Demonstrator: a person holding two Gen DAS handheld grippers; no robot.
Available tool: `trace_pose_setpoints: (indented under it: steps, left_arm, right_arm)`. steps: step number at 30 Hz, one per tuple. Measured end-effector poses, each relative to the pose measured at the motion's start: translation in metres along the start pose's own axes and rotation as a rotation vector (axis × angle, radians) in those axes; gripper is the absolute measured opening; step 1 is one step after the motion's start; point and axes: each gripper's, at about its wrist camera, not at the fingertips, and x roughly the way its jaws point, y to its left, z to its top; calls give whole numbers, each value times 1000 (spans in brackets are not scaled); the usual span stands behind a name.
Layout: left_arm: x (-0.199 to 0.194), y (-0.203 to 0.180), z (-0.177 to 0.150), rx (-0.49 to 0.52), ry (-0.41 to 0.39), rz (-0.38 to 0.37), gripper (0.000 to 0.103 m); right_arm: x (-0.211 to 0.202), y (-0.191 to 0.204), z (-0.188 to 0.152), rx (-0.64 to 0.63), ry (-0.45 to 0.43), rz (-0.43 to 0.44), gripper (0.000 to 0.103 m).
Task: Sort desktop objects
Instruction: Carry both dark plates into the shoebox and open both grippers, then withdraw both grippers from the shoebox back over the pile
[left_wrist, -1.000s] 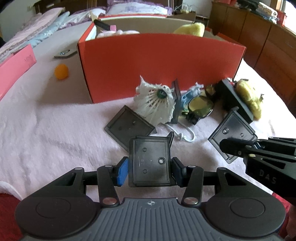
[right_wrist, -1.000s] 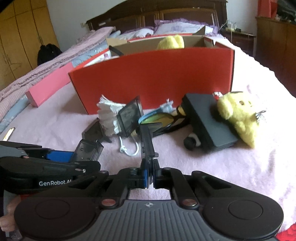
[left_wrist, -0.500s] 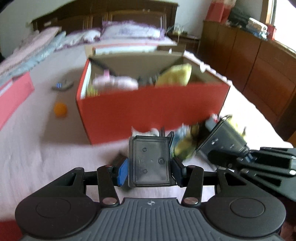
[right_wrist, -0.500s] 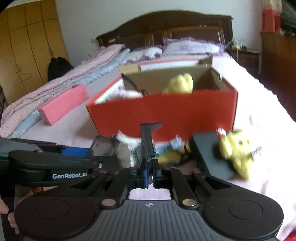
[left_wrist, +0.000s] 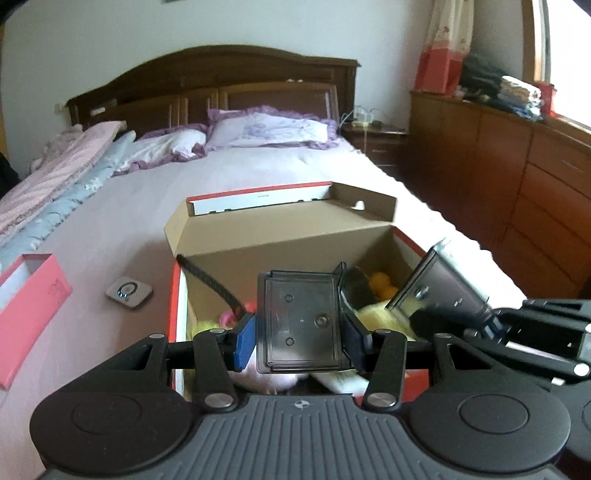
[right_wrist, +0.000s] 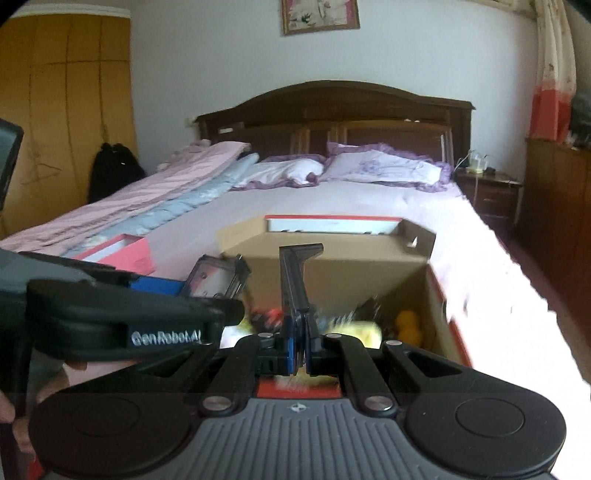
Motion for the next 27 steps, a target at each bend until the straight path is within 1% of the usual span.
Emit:
trace_pose_setpoints:
  steps: [1,2,3,4,5,6,8,9,10,11,12,15,19,21,25,27]
  left_arm:
    - [11,1,4,-3,14,6,51]
    - [22,2,7,-5,35,18,54]
    - [31,3,10,-2,57,33,57]
    - [36,3,10,3,66,46,58]
    - [40,3,11,11,73,60,63]
    - [41,2,11,24,72,76,69]
    - [41,2,9,42,62,101,75]
    - [41,2,9,38,61,103,77]
    - [40,3,8,32,60,104,78]
    - [39,5,8,16,63,97,78]
    - [37,8,6,-1,67,90,80]
    - [32,13,4,-41,69,84,87]
    - [20,10,0,-26,59,90,90]
    - [11,6,-1,-19,60,103,93]
    - [-11,2,-10,-39,65,103,94]
    - [-22,1,-18,-58,68,94,96]
  right_arm:
    - [11,-2,7,2,5,-19,6]
    - [22,-4,12,0,23,-40,7]
    - [34,-7,17,-2,42,-60,11]
    - [41,-7,19,2,54,-77,14]
    - [49,-8,21,6,67,-95,17]
    - [56,-9,22,10,80,-112,18]
    - [61,-11,22,23,86,-118,20]
    - [61,-12,21,29,83,-116,23]
    - [61,-12,21,35,81,-114,24]
    - [61,-12,18,40,81,-113,29]
    - [59,-14,15,45,81,-112,33]
    - [46,-15,4,57,76,-107,39]
    - [23,-16,-9,66,64,-102,42]
    - [11,-15,-14,69,59,-105,46]
    - [-17,-12,-24,91,32,-88,51]
    - [-31,-9,-32,92,30,-80,57]
